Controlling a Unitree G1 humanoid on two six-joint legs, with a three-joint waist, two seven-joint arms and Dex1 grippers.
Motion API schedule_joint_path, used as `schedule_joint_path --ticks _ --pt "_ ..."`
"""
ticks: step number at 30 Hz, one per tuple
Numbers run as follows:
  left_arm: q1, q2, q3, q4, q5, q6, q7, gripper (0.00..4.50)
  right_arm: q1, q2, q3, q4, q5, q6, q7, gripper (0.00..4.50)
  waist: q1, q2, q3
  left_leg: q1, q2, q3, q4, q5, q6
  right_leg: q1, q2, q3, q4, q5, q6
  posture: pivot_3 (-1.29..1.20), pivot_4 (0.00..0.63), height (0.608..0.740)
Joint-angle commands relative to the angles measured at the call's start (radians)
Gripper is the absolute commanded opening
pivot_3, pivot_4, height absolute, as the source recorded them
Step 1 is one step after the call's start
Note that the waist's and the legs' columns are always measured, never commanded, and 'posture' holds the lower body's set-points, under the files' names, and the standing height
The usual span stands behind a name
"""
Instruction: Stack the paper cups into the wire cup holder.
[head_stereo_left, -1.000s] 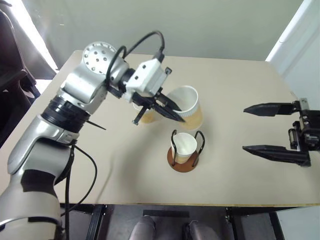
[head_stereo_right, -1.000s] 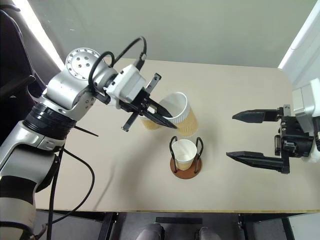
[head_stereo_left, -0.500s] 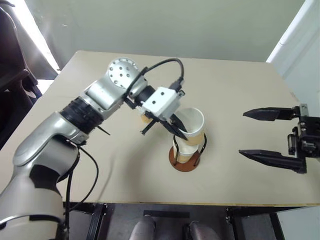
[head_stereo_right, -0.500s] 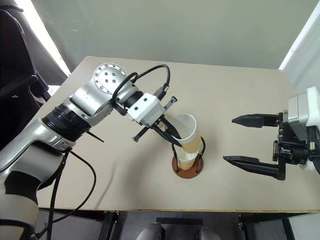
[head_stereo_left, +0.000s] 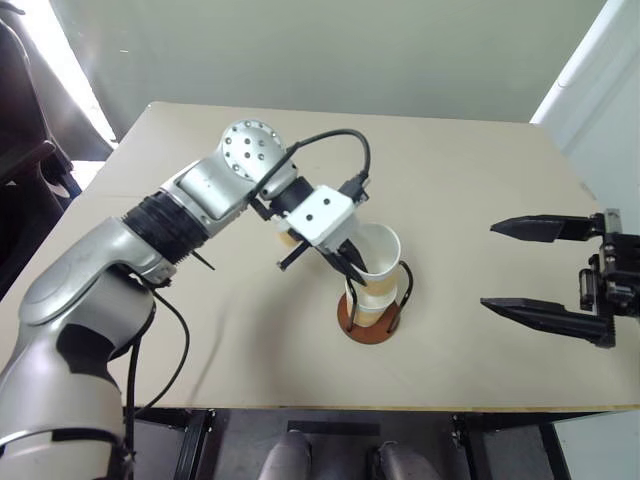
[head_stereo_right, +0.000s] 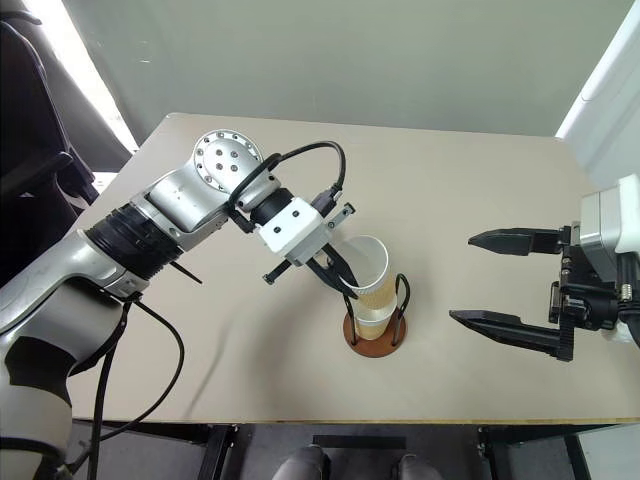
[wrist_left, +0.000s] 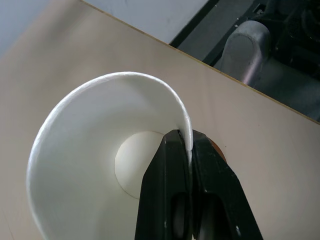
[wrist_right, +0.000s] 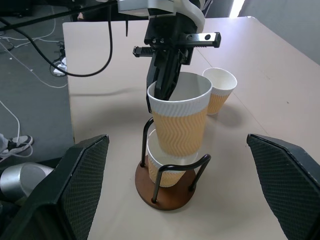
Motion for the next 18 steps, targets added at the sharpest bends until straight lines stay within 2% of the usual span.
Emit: schedule_joint_path --ticks 1,5,6,9,12,16,18 --pt "-0.04 0.011 -0.015 -0.011 -0.008 -0.033 -0.035 0.04 0.006 -0.008 -0.029 -0.012 -0.008 -0.023 -0.008 4.5 0.0 0.0 0.0 0.0 0.0 0.001 0.0 0.0 0.0 0.0 0.0 0.001 0.0 0.0 0.0 0.0 0.15 0.74" --pt "-0.048 0.021 -0.042 -0.026 -0.023 -0.038 -0.035 0.04 0.017 -0.009 -0.035 -0.012 -0.013 -0.03 -0.006 4.5 0.0 0.0 0.0 0.0 0.0 0.002 0.0 -0.001 0.001 -0.001 0.0 0.003 0.0 0.0 0.001 0.0 0.15 0.74" --pt "-0.05 0.024 -0.049 -0.032 -0.03 -0.033 -0.035 0.23 0.019 -0.009 -0.036 -0.013 -0.015 -0.032 -0.006 4.5 0.0 0.0 0.0 0.0 0.0 0.003 0.0 -0.001 0.001 -0.001 0.0 0.004 0.0 0.0 0.001 0.0 0.15 0.74" --pt "-0.052 0.021 -0.061 -0.03 -0.026 -0.036 -0.035 0.97 0.021 -0.009 -0.037 -0.016 -0.016 -0.034 -0.011 4.5 0.0 0.0 0.0 0.0 0.0 0.003 0.0 -0.001 0.001 -0.002 0.0 0.005 0.0 0.0 0.002 0.0 0.15 0.74" --pt "-0.049 0.013 -0.063 -0.02 -0.019 -0.047 -0.035 2.08 0.024 -0.007 -0.036 -0.02 -0.018 -0.037 -0.016 4.5 0.0 0.0 0.0 0.0 0.0 0.003 0.0 -0.001 0.002 -0.002 0.0 0.005 0.0 0.001 0.002 0.0 0.15 0.74" --pt "-0.029 -0.052 0.019 0.045 0.025 -0.047 -0.035 3.48 0.029 -0.005 -0.03 -0.021 -0.027 -0.045 -0.016 4.5 0.001 0.0 0.0 0.0 0.0 0.003 0.001 -0.001 0.002 -0.002 0.0 0.005 0.0 0.001 0.003 0.0 0.15 0.74" --pt "-0.022 -0.086 0.082 0.092 0.053 -0.035 -0.035 3.48 0.022 -0.009 -0.017 -0.012 -0.032 -0.052 -0.015 4.5 0.001 0.0 0.0 -0.001 -0.001 0.003 0.003 -0.002 0.003 -0.002 0.0 0.005 0.0 0.001 0.003 0.0 0.15 0.74"
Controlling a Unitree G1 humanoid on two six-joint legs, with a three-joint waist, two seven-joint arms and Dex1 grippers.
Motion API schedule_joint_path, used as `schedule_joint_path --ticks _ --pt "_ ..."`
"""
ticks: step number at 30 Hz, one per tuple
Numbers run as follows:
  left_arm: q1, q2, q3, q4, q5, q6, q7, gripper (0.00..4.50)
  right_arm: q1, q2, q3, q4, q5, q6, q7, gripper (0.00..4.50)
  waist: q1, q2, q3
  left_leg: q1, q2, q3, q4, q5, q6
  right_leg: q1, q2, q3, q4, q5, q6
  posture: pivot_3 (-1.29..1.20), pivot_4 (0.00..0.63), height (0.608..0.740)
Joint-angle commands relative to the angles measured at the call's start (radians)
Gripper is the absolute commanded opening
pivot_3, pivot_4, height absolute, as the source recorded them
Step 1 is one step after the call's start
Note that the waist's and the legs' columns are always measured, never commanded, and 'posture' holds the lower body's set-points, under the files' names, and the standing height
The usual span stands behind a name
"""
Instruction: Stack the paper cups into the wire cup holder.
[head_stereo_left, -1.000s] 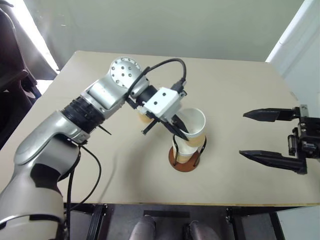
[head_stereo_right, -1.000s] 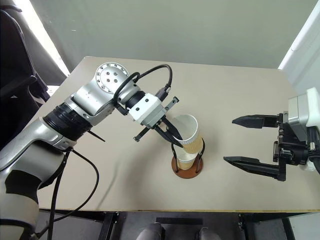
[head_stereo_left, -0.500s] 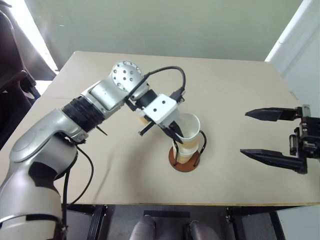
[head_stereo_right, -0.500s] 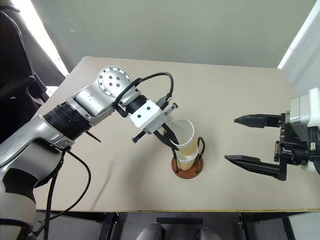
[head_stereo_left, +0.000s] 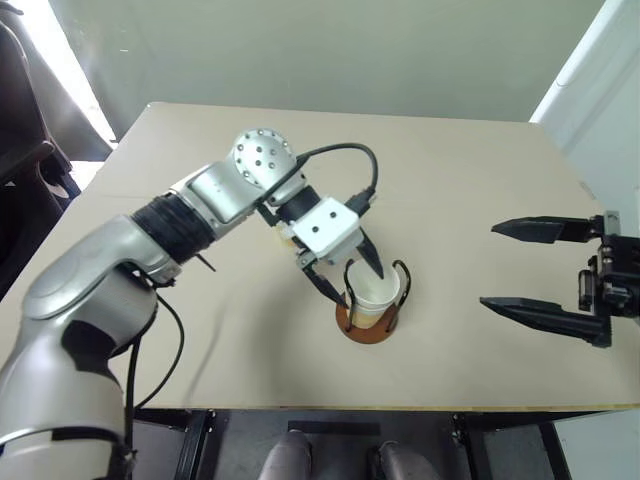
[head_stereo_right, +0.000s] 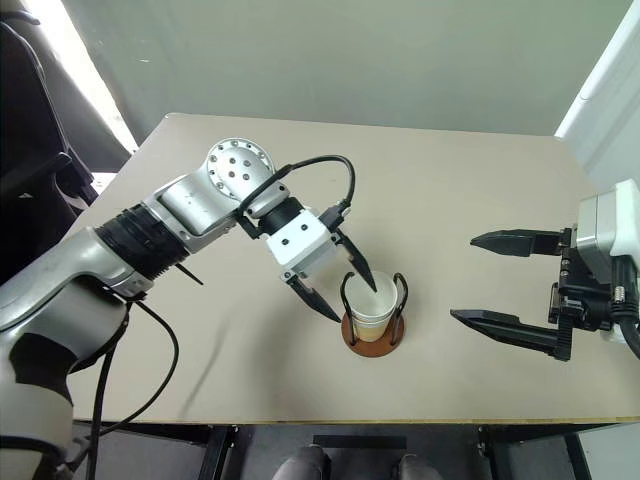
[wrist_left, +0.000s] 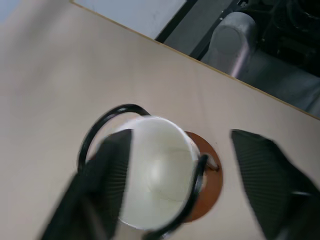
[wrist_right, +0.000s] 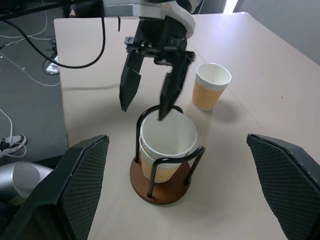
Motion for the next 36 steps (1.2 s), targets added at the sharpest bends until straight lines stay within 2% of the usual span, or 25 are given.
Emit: schedule_joint_path --ticks 1,4,7,12,16,22,26,29,33,36 --pt "-0.003 -0.04 0.145 0.074 0.045 0.003 -0.034 3.48 -0.015 -0.012 -0.008 0.004 -0.014 -0.03 -0.006 4.5 -0.001 0.0 0.0 0.0 0.0 0.0 0.001 0.0 0.0 0.0 0.0 0.0 0.0 0.0 0.0 0.0 0.15 0.74" --pt "-0.005 -0.061 0.276 0.18 0.098 0.059 -0.024 3.48 -0.028 -0.015 0.013 0.013 -0.019 -0.043 -0.001 4.5 -0.003 0.0 0.0 0.0 0.0 0.002 0.002 -0.001 0.002 0.0 0.001 0.002 0.001 0.0 0.001 0.0 0.15 0.74" --pt "0.013 -0.03 0.376 0.307 0.186 0.066 -0.002 3.48 -0.04 -0.017 0.036 0.025 -0.025 -0.055 0.008 4.5 -0.011 0.002 -0.001 0.001 0.0 0.003 0.002 -0.001 0.002 -0.001 0.001 0.004 0.001 0.0 0.002 0.0 0.15 0.74" --pt "0.06 0.05 0.475 0.464 0.344 0.053 0.028 3.48 -0.081 -0.031 0.093 0.064 -0.047 -0.081 0.04 4.5 -0.018 0.003 -0.001 0.0 0.0 0.003 0.001 -0.001 0.002 -0.003 0.001 0.006 0.001 0.0 0.002 0.0 0.15 0.74" --pt "0.076 0.049 0.544 0.571 0.418 0.058 0.044 3.48 -0.129 -0.045 0.155 0.106 -0.076 -0.108 0.074 4.5 -0.007 0.003 -0.001 -0.003 0.0 0.002 0.003 -0.001 0.002 -0.005 0.001 0.005 0.001 0.0 0.002 0.0 0.15 0.74" --pt "0.079 -0.024 0.593 0.725 0.54 0.033 0.124 3.48 -0.188 -0.056 0.207 0.136 -0.098 -0.116 0.096 4.5 -0.001 0.003 -0.001 -0.003 -0.001 0.002 0.005 -0.002 0.003 -0.005 -0.001 0.005 0.001 0.0 0.003 0.0 0.15 0.74" --pt "0.088 -0.078 0.613 0.779 0.594 0.023 0.14 3.48 -0.189 -0.062 0.193 0.128 -0.093 -0.102 0.093 4.5 -0.002 0.003 -0.001 -0.004 -0.001 0.004 0.006 -0.002 0.003 -0.005 0.0 0.006 0.001 0.001 0.004 0.0 0.15 0.74" --pt "0.082 -0.126 0.604 0.819 0.662 0.024 0.215 3.48 -0.179 -0.068 0.168 0.115 -0.083 -0.084 0.084 4.5 -0.002 0.003 -0.001 -0.004 -0.001 0.004 0.007 -0.002 0.003 -0.005 0.0 0.006 0.001 0.001 0.004 0.0 0.15 0.74" --pt "0.073 -0.139 0.585 0.849 0.753 0.004 0.271 3.48 -0.161 -0.074 0.123 0.093 -0.069 -0.05 0.07 4.5 -0.002 0.003 -0.001 -0.004 -0.001 0.005 0.008 -0.002 0.003 -0.005 0.0 0.007 0.001 0.001 0.005 0.0 0.15 0.74" --pt "0.069 -0.137 0.592 0.864 0.789 0.008 0.266 2.55 -0.148 -0.075 0.093 0.076 -0.056 -0.025 0.057 4.5 -0.003 0.003 -0.001 -0.004 -0.001 0.005 0.009 -0.002 0.004 -0.005 0.0 0.007 0.001 0.001 0.005 0.0 0.15 0.74"
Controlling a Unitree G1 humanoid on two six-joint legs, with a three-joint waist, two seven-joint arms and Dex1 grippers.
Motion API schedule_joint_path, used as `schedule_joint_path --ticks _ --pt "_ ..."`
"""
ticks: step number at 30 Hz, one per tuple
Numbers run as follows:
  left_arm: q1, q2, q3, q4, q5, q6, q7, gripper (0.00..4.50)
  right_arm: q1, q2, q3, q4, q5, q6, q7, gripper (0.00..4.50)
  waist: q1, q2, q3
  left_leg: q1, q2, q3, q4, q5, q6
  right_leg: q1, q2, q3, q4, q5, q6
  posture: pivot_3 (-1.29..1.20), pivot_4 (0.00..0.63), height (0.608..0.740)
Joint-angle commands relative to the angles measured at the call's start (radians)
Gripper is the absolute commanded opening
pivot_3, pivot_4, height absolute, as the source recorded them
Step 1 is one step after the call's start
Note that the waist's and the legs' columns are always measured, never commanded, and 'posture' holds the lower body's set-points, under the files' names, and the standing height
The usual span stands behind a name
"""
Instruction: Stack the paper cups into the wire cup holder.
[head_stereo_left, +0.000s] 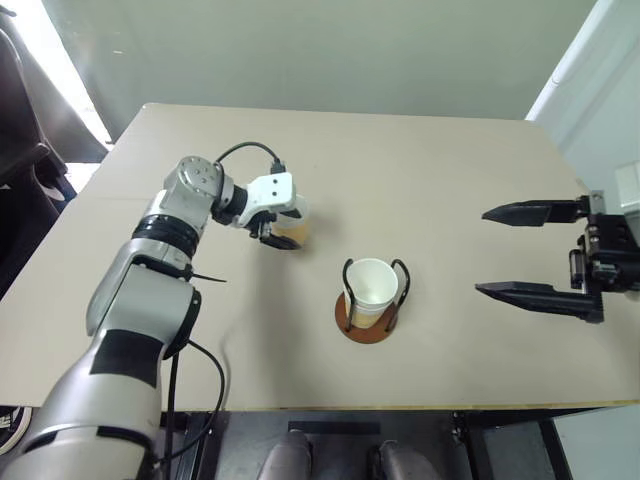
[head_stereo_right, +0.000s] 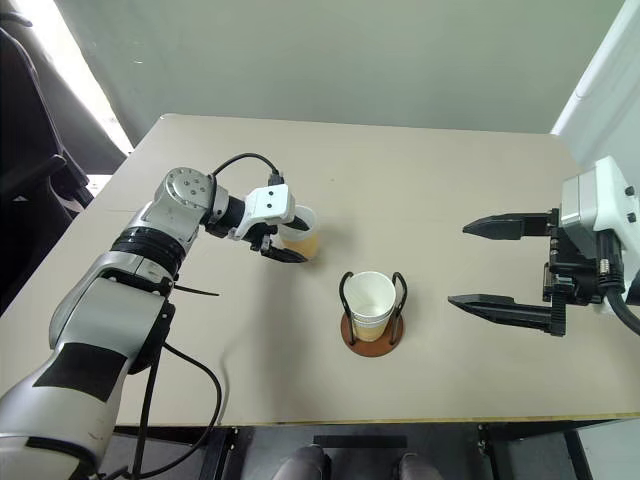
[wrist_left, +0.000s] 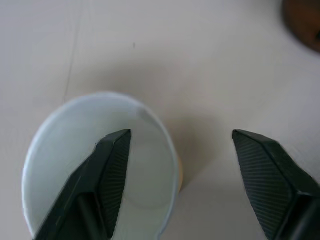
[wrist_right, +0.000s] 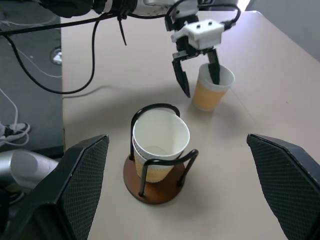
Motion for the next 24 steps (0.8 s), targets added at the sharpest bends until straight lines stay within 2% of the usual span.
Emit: schedule_joint_path --ticks 1,6,7,11,15,18,24 --pt "-0.031 0.01 0.025 0.007 0.037 -0.012 0.001 2.19 0.008 -0.015 -0.073 -0.025 0.026 0.024 -0.019 4.5 0.0 0.0 0.0 0.0 0.0 0.0 0.0 0.0 0.0 0.0 0.0 0.0 0.0 0.0 0.0 0.0 0.15 0.74" --pt "-0.036 0.005 0.048 0.009 0.055 -0.017 -0.009 0.23 0.023 -0.015 -0.086 -0.038 0.027 0.039 -0.028 4.5 -0.001 0.0 0.0 0.0 0.0 0.0 0.001 0.0 0.001 0.0 0.0 0.0 0.0 0.0 0.0 0.0 0.15 0.74" --pt "-0.038 0.003 0.055 0.008 0.054 -0.016 -0.015 0.06 0.022 -0.016 -0.079 -0.034 0.016 0.038 -0.037 4.5 -0.001 0.0 0.0 0.0 0.0 0.001 0.001 -0.001 0.001 0.0 0.0 0.0 0.0 0.0 0.0 0.0 0.15 0.74" --pt "-0.052 -0.002 0.101 -0.009 0.022 -0.019 -0.087 0.06 0.03 -0.02 -0.045 -0.022 -0.048 0.024 -0.061 4.5 0.0 0.0 0.0 0.0 0.0 0.0 0.001 -0.001 0.002 0.0 0.0 0.001 0.0 0.0 0.001 0.0 0.15 0.74" --pt "-0.091 -0.016 0.183 -0.058 -0.067 -0.005 -0.249 0.06 0.027 -0.014 -0.062 -0.026 -0.018 0.036 -0.045 4.5 0.0 0.0 0.0 0.0 0.0 0.0 0.002 -0.001 0.002 0.0 0.0 0.001 0.0 0.0 0.001 0.0 0.15 0.74" --pt "-0.108 -0.019 0.151 -0.197 -0.267 0.067 -0.293 0.06 0.024 -0.012 -0.098 -0.041 0.041 0.05 -0.029 4.5 0.001 0.0 0.0 -0.001 -0.001 0.001 0.002 -0.001 0.002 0.0 0.0 0.001 0.0 0.0 0.002 0.0 0.15 0.74" --pt "-0.075 0.094 -0.092 -0.65 -0.729 0.215 -0.293 0.06 0.034 -0.015 -0.11 -0.059 0.06 0.056 -0.036 4.5 0.0 0.0 0.0 -0.004 -0.004 0.002 0.003 -0.001 0.002 -0.003 0.0 0.002 0.0 0.0 0.005 0.0 0.15 0.74"
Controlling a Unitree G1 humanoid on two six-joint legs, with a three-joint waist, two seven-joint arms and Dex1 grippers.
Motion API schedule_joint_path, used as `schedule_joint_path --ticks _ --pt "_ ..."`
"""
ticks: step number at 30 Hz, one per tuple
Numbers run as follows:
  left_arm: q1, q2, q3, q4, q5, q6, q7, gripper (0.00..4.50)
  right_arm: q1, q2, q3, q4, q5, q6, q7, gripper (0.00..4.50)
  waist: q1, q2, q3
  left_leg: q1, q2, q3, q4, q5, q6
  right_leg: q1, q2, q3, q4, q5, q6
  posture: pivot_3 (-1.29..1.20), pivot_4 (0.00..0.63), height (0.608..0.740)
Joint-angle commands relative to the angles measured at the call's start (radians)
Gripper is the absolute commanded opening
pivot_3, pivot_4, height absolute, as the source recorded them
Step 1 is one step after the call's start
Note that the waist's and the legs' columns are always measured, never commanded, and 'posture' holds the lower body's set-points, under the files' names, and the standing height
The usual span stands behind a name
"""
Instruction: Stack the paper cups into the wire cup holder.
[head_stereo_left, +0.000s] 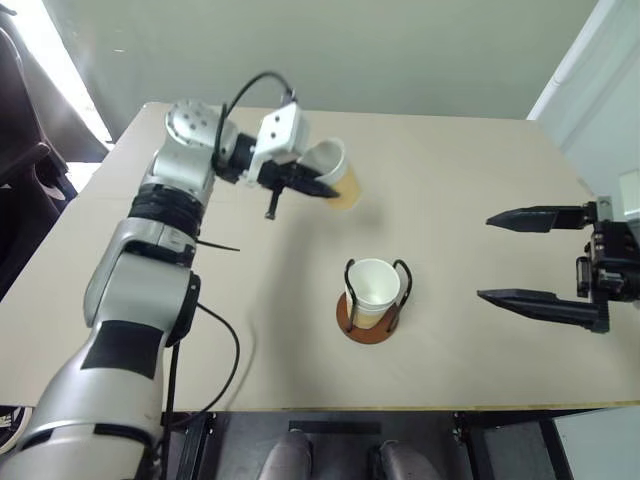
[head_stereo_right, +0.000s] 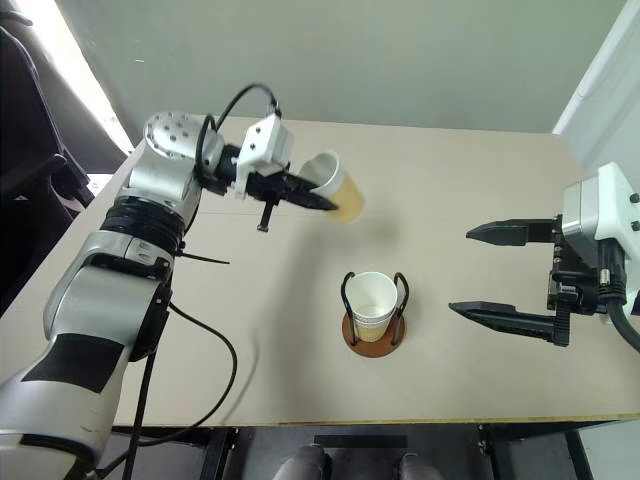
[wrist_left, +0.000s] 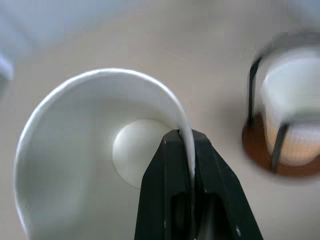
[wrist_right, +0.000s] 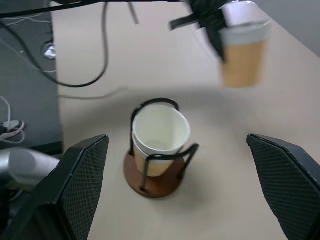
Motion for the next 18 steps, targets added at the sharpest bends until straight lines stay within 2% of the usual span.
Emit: schedule_joint_path --ticks 1,6,10,18 --pt "-0.01 0.073 -0.132 -0.229 -0.223 0.043 -0.034 0.06 -0.002 -0.012 -0.047 -0.017 0.017 -0.002 -0.007 4.5 0.0 0.0 0.0 0.0 -0.001 0.0 0.0 0.0 0.0 0.0 0.0 0.0 0.0 0.0 0.0 0.0 0.15 0.74" --pt "-0.025 0.176 -0.319 -0.35 -0.351 -0.01 -0.034 0.06 0.014 -0.005 -0.063 -0.031 0.014 0.002 -0.022 4.5 -0.002 0.001 0.0 0.003 -0.001 0.0 0.0 -0.001 0.001 0.001 -0.005 0.001 0.002 0.0 0.001 0.0 0.15 0.74" --pt "-0.044 0.23 -0.456 -0.398 -0.37 -0.091 -0.034 0.06 0.037 0.0 -0.087 -0.042 0.014 0.006 -0.028 4.5 -0.004 0.001 0.0 0.004 -0.002 0.0 0.0 -0.001 0.002 0.002 -0.007 0.001 0.002 0.0 0.001 0.0 0.15 0.74" --pt "-0.071 0.207 -0.578 -0.372 -0.361 -0.182 -0.034 0.06 0.078 0.007 -0.132 -0.07 0.024 0.015 -0.042 4.5 -0.002 0.001 0.0 0.003 -0.008 -0.001 -0.001 -0.002 0.004 0.002 -0.016 -0.001 0.0 0.0 0.003 0.0 0.15 0.74"
